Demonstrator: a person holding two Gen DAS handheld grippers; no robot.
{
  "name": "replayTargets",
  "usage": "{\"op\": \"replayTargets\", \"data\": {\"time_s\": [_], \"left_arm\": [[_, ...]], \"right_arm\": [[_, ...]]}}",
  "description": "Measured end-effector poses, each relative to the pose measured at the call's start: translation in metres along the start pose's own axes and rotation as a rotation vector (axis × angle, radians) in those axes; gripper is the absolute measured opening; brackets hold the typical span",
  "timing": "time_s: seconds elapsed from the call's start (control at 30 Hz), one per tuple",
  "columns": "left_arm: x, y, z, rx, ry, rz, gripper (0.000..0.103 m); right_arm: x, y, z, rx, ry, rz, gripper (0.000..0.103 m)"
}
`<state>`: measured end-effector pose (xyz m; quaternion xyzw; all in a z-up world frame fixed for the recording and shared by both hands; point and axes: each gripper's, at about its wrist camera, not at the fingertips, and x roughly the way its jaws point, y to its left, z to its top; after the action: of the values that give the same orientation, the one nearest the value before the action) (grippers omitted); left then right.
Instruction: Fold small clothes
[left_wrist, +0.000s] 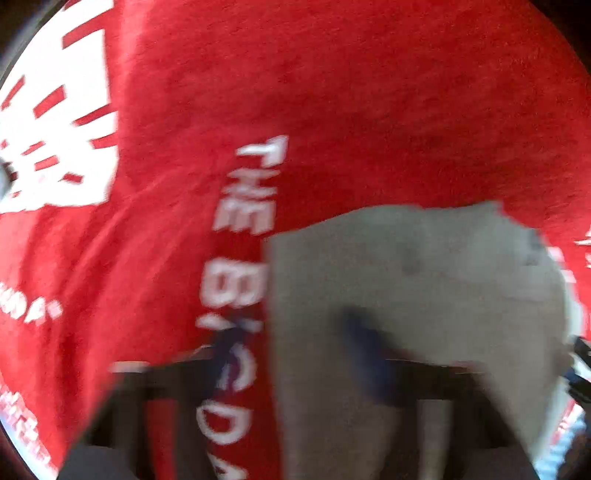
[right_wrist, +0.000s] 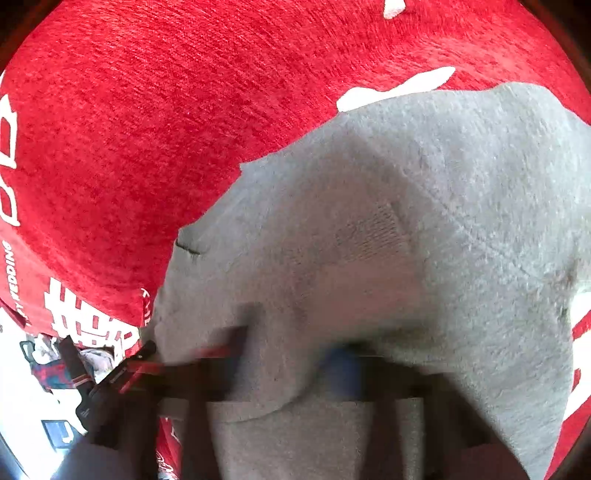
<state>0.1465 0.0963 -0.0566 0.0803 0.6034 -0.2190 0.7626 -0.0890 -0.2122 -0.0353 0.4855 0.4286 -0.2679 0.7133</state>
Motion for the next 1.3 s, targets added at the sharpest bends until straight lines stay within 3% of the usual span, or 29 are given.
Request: {"op": "replayTargets", "data": {"time_s": [0.1, 0.17, 0.27, 0.37, 0.43, 0.53, 0.57, 0.63, 0.67, 0.73, 0.8, 0.97, 1.0, 1.03, 1.27, 1.3], "left_arm": [[-0.015, -0.007, 0.007, 0.037, -0.047, 0.023, 0.009], [-0.018, 0.002, 0.007, 0.031, -0.065, 0.026, 0.009], [-0.003, 0.016, 0.006, 0.02, -0.028, 0.041, 0.01], [-0.001, 0.021, 0.006, 0.016, -0.045, 0.041, 0.01], [-0.01, 0.023, 0.002, -0.007, -0.054, 0.07, 0.01], [-0.029, 0.028, -0.008, -0.03, -0.052, 0.169, 0.01], [-0.033, 0.031, -0.011, -0.04, -0.045, 0.169, 0.01], [-0.045, 0.042, -0.019, -0.062, -0.034, 0.126, 0.01], [-0.05, 0.046, -0.024, -0.066, -0.035, 0.112, 0.01], [-0.058, 0.053, -0.033, -0.061, -0.036, 0.112, 0.01], [-0.066, 0.056, -0.041, -0.057, -0.039, 0.122, 0.01], [-0.074, 0.066, -0.05, -0.065, -0.021, 0.129, 0.01], [-0.076, 0.068, -0.053, -0.063, -0.017, 0.133, 0.01], [-0.077, 0.071, -0.056, -0.06, -0.012, 0.135, 0.01], [-0.083, 0.074, -0.068, -0.036, -0.002, 0.148, 0.01], [-0.081, 0.071, -0.069, -0.036, 0.006, 0.146, 0.01]], "right_arm": [[-0.017, 0.001, 0.003, -0.023, -0.027, 0.012, 0.008], [-0.008, 0.004, 0.009, -0.083, -0.021, -0.024, 0.008], [0.006, 0.003, 0.005, -0.136, -0.014, -0.123, 0.008], [0.002, -0.009, 0.001, -0.053, -0.029, -0.132, 0.011], [-0.007, -0.014, -0.004, -0.012, -0.037, -0.151, 0.022], [-0.015, -0.004, -0.02, -0.013, 0.023, -0.06, 0.03], [-0.01, 0.007, -0.029, -0.034, 0.07, -0.001, 0.033], [0.004, 0.029, -0.05, -0.066, 0.152, 0.093, 0.05], [0.017, 0.045, -0.065, -0.074, 0.211, 0.159, 0.05], [0.049, 0.076, -0.095, -0.065, 0.325, 0.275, 0.05], [0.081, 0.101, -0.119, -0.042, 0.397, 0.335, 0.05], [0.117, 0.132, -0.139, 0.004, 0.388, 0.369, 0.049], [0.118, 0.135, -0.136, 0.012, 0.377, 0.37, 0.035], [0.12, 0.135, -0.134, 0.017, 0.375, 0.372, 0.006], [0.142, 0.144, -0.154, -0.033, 0.431, 0.305, 0.007], [0.138, 0.144, -0.152, -0.04, 0.442, 0.297, 0.014]]}}
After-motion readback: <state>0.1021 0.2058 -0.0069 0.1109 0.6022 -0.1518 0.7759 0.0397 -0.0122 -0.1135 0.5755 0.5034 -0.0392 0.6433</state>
